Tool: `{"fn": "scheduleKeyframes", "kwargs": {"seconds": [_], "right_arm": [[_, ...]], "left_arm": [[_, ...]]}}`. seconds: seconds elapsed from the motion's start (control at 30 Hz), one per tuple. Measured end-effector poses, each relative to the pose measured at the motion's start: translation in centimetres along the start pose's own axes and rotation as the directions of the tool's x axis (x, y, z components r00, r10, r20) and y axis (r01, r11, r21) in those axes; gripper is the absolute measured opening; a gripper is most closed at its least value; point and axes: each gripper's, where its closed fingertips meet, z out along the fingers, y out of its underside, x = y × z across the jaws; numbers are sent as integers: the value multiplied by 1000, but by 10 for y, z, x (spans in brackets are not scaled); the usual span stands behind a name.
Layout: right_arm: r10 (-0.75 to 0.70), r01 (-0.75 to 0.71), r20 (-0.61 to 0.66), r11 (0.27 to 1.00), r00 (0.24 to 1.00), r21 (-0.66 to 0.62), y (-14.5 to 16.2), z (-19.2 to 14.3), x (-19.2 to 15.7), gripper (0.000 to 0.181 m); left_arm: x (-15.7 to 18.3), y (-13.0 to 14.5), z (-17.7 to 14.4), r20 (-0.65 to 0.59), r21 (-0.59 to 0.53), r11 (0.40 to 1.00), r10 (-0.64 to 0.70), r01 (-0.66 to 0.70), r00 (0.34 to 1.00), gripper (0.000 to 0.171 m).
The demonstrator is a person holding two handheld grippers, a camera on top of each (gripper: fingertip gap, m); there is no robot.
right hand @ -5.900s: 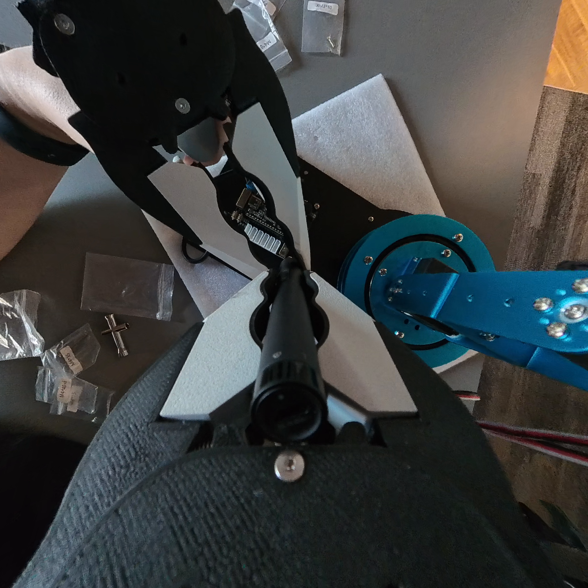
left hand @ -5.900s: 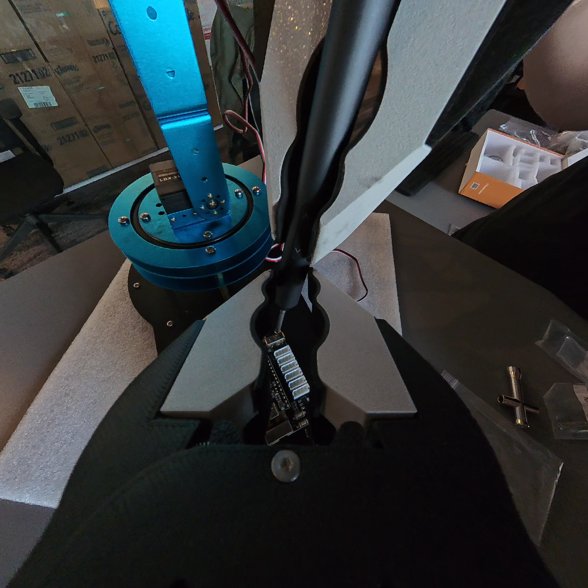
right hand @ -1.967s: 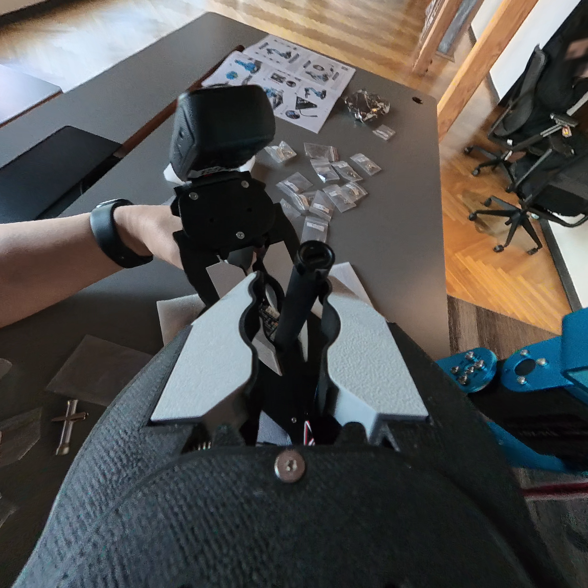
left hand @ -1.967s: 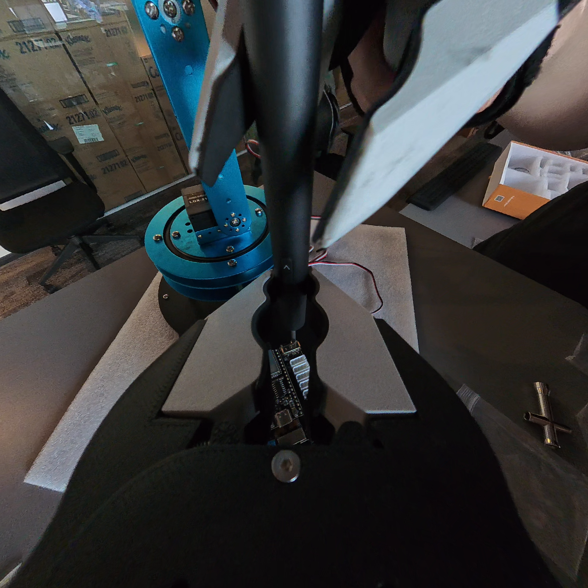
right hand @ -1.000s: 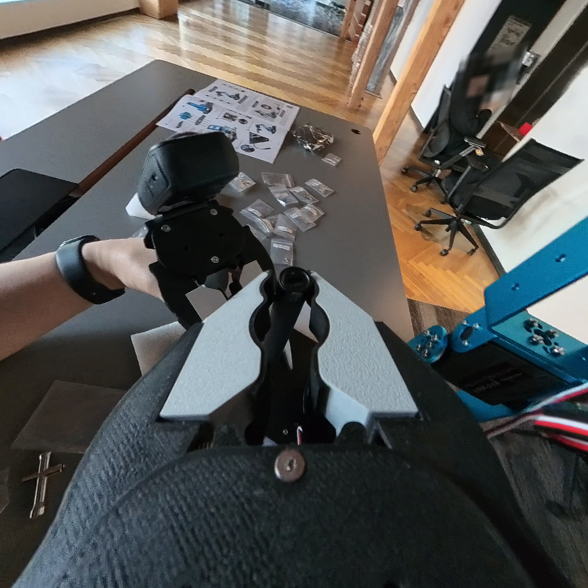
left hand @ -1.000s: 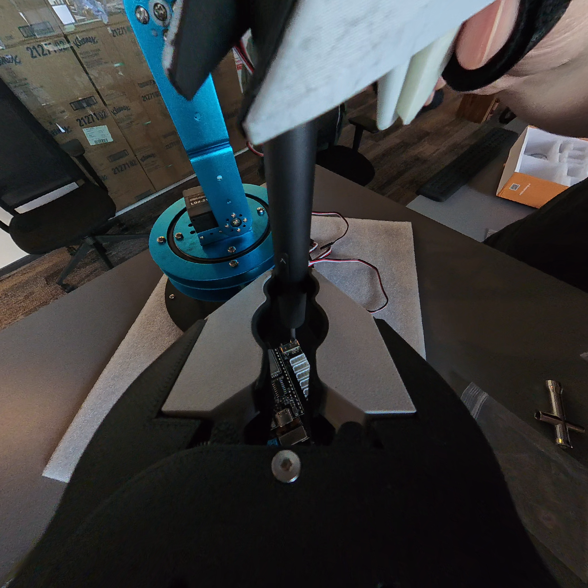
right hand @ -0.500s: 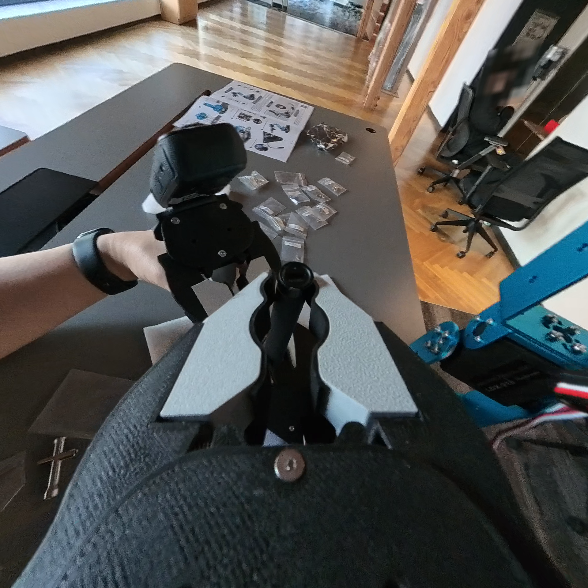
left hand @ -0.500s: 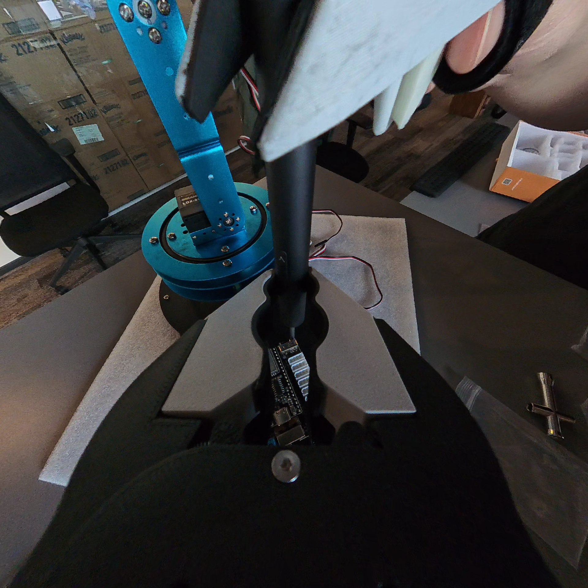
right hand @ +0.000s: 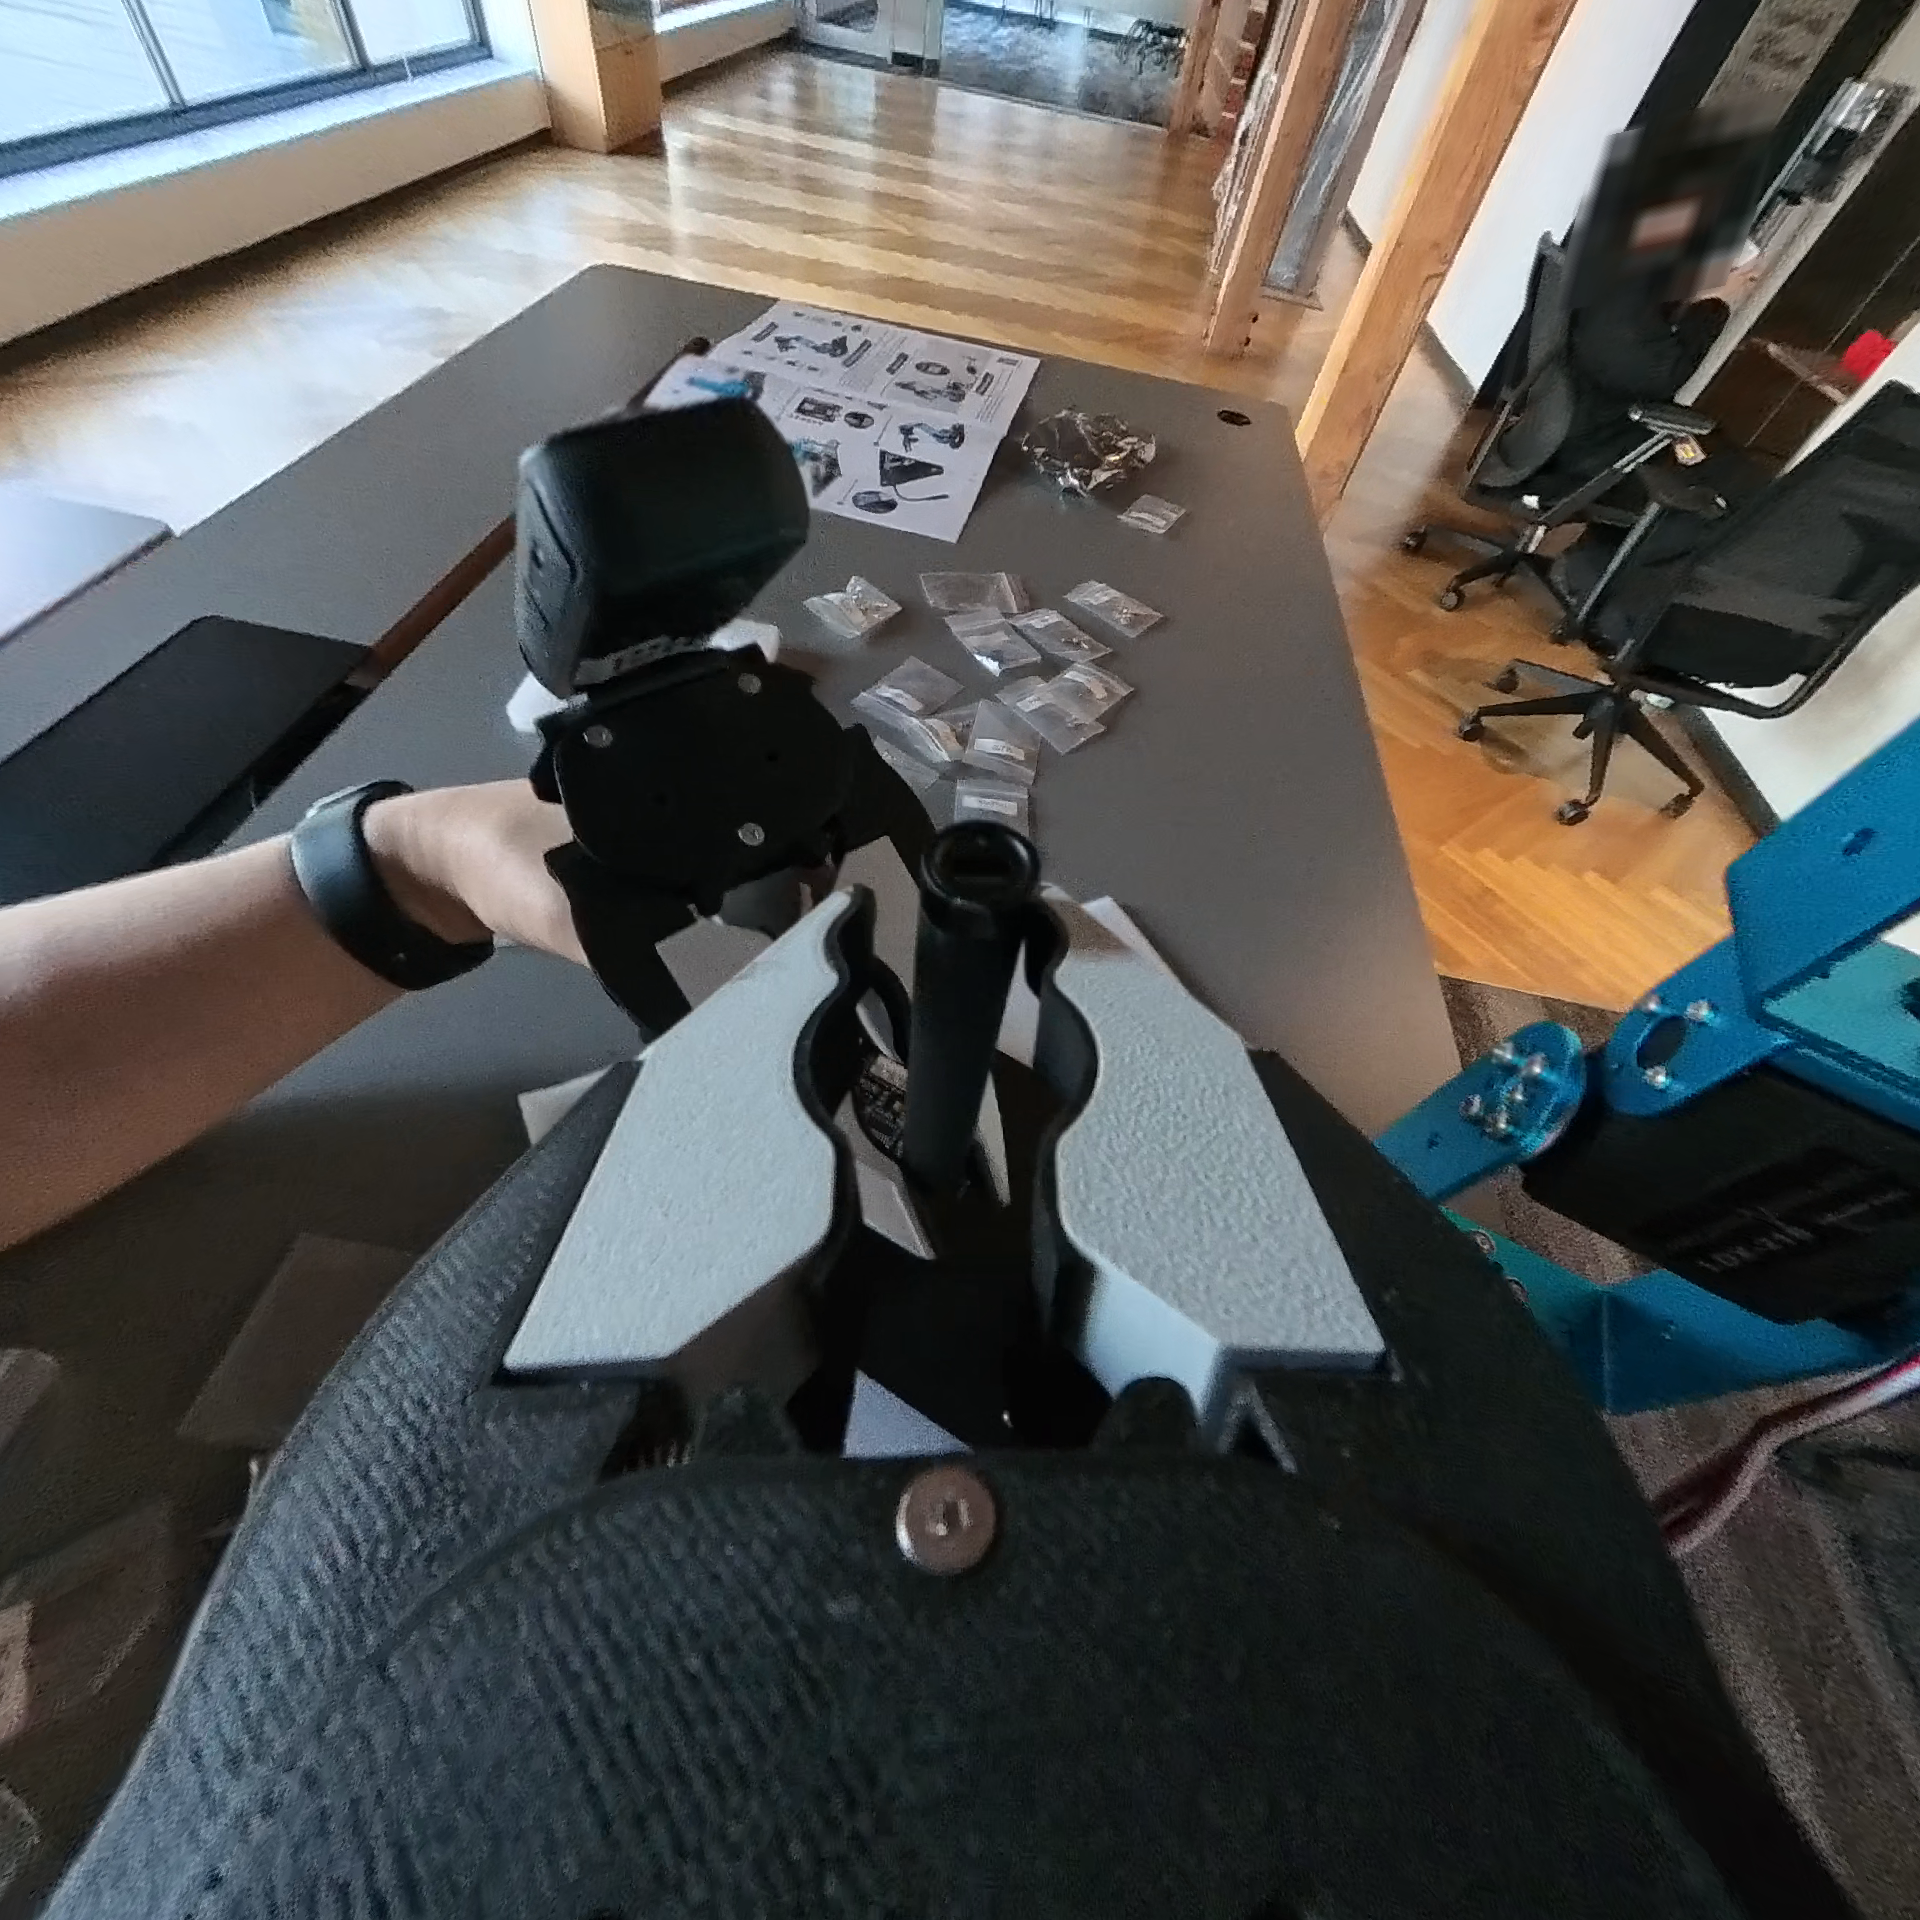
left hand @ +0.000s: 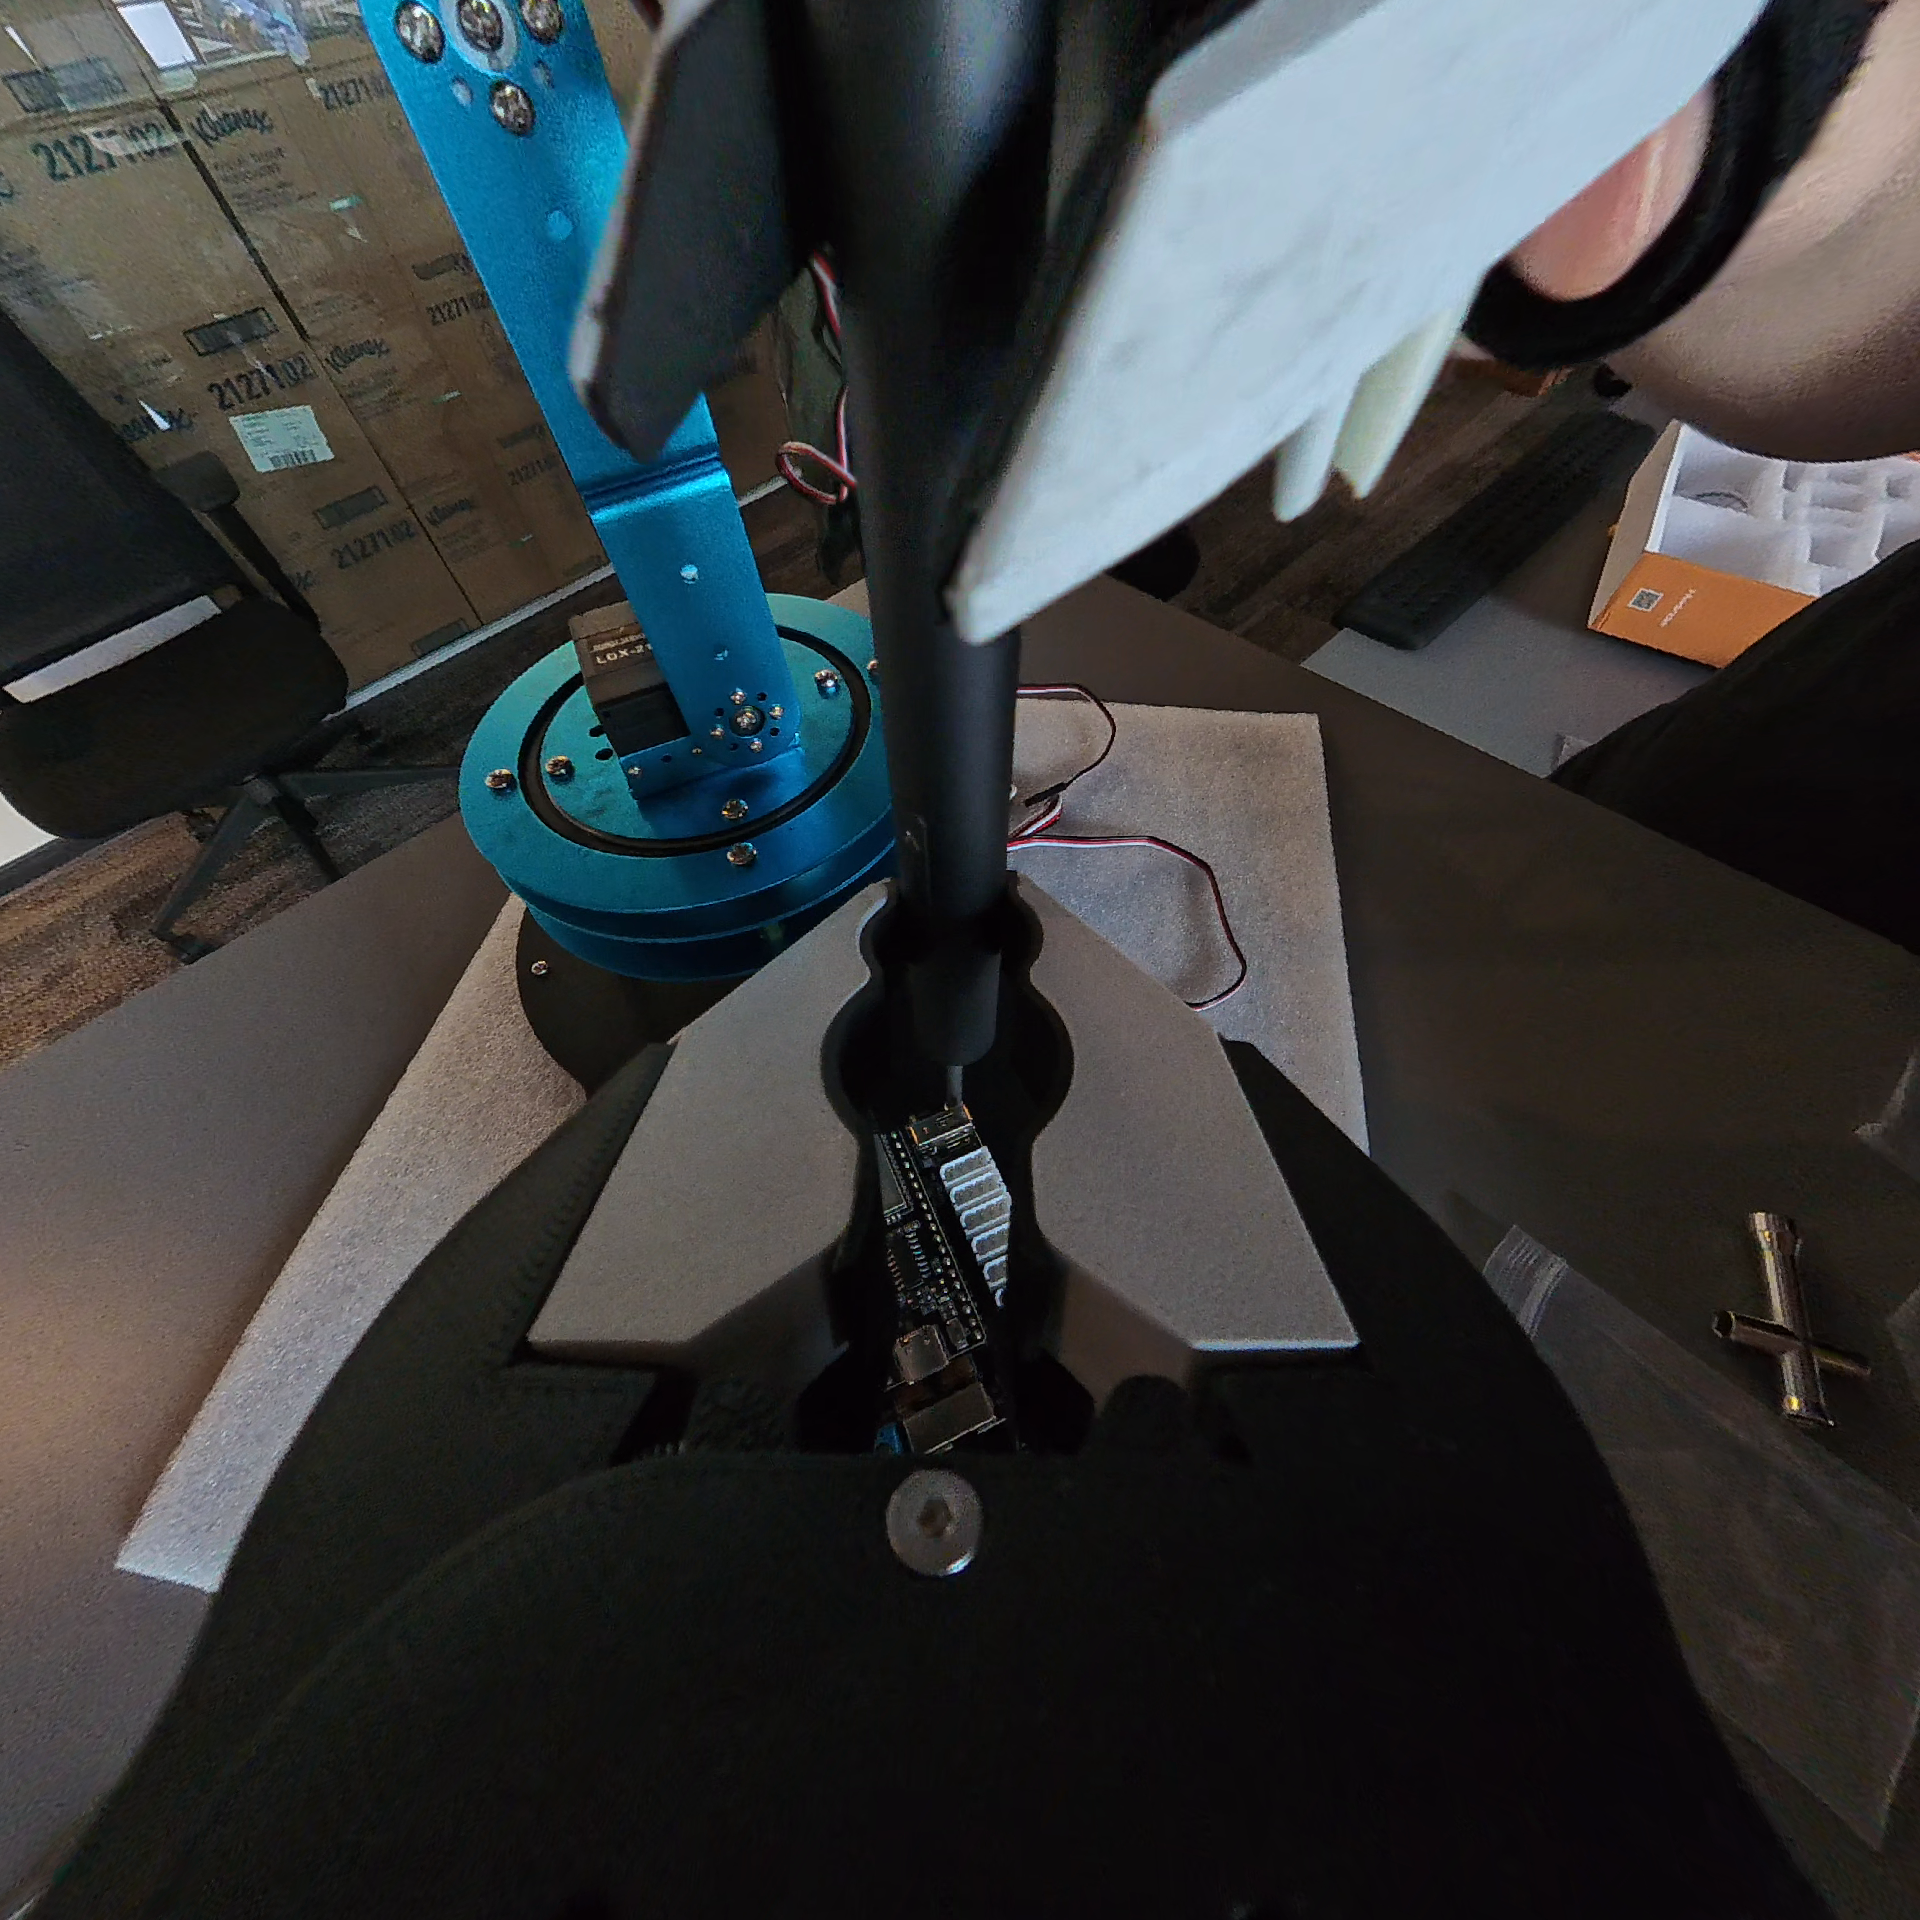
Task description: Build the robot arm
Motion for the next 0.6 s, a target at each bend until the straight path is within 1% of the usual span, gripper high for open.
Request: {"fn": "scheduleKeyframes", "kwargs": {"seconds": [0.03,0.07,0.13,0.37,0.4,0.47,0.53,0.6], "right_arm": [[-22,23,14,1000,1000,-4,2,-1,-1,20],[-48,48,22,999,999,1,2,-1,-2,18],[-71,71,-7,997,997,4,3,-3,0,17],[8,-9,-153,1000,988,-8,4,-2,11,18],[7,-10,-157,1000,988,-18,3,-1,11,18],[-8,5,-123,1000,992,-25,2,1,7,18],[-18,18,-117,1000,993,-2,-1,-1,10,24],[-24,25,-72,999,997,21,-4,-2,8,30]], "left_arm": [[1,0,0,-3,-2,1000,2,-2,1000,15],[2,0,0,-6,-3,1000,11,-11,1000,15],[1,0,0,3,-7,1000,18,-18,1000,15],[-1,0,2,4,-4,1000,-12,12,1000,15],[-1,0,1,2,-2,1000,-13,13,1000,15],[0,0,0,0,-2,1000,-8,8,1000,15],[0,1,0,-1,-6,1000,-3,3,1000,15],[2,0,1,-3,-7,1000,8,-8,1000,15]]}}
